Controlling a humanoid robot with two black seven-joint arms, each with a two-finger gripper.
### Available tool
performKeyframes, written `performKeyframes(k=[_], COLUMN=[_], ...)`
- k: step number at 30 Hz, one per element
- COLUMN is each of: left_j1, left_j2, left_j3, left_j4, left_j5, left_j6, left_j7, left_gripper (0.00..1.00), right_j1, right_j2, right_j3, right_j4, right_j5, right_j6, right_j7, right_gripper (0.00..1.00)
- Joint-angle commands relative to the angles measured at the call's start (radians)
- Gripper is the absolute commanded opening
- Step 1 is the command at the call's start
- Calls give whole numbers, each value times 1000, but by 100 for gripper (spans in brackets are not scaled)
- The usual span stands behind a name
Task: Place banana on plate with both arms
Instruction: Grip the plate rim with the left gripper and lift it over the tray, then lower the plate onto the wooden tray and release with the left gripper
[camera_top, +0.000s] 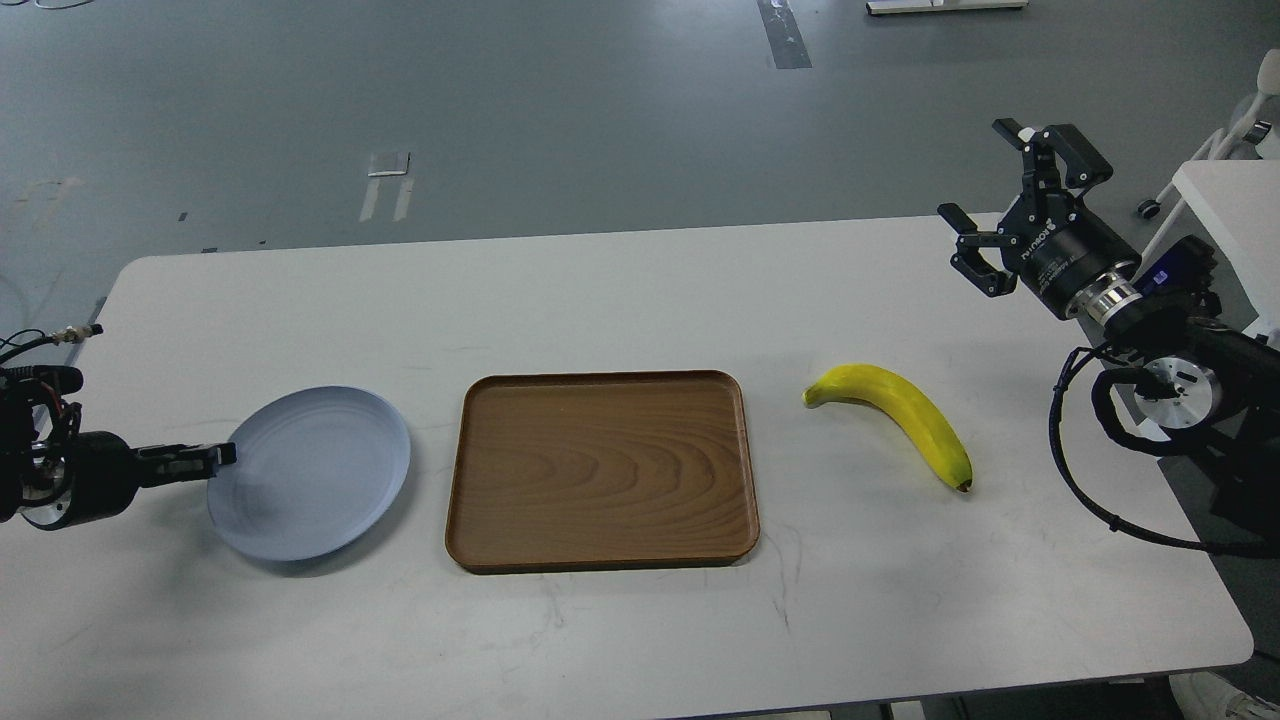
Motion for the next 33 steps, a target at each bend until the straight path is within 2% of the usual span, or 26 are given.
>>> performKeyframes(k=[1, 4, 6, 8, 12, 16, 20, 23, 28, 33], left_j1=[-11, -60, -117, -197, -277, -384, -470, -479, -473, -476], left_j2=[3, 9, 9, 9, -8, -129, -268, -331, -495, -554], left_j3=[-2, -2, -2, 0, 6, 75, 194, 219, 251, 308], left_j4=[0, -12, -27, -87, -158, -184, -169, -149, -17, 73], left_j5=[-23, -39, -34, -31, -14, 9, 21, 21, 21, 20], left_j6=[-2, -27, -71, -113, -130, -137, -134, -134, -134, -131], left_j7=[0, 0, 0, 0, 0, 0, 0, 0, 0, 0], left_gripper=[0, 0, 0, 0, 0, 0, 0, 0, 0, 0], right_j1=[0, 0, 0, 2, 2, -1, 0, 2, -1, -4], right_j2=[2, 0, -1, 2, 3, 5, 0, -6, -23, -26], right_j3=[4, 4, 4, 4, 4, 4, 4, 4, 4, 3], right_j4=[-14, -17, -21, -46, -74, -128, -189, -192, -192, -192], right_j5=[1, 1, 1, 1, 1, 1, 1, 1, 1, 1], right_j6=[0, 0, 0, 0, 0, 0, 0, 0, 0, 0], right_j7=[0, 0, 0, 0, 0, 0, 0, 0, 0, 0], right_gripper=[100, 100, 100, 100, 100, 100, 100, 100, 100, 100])
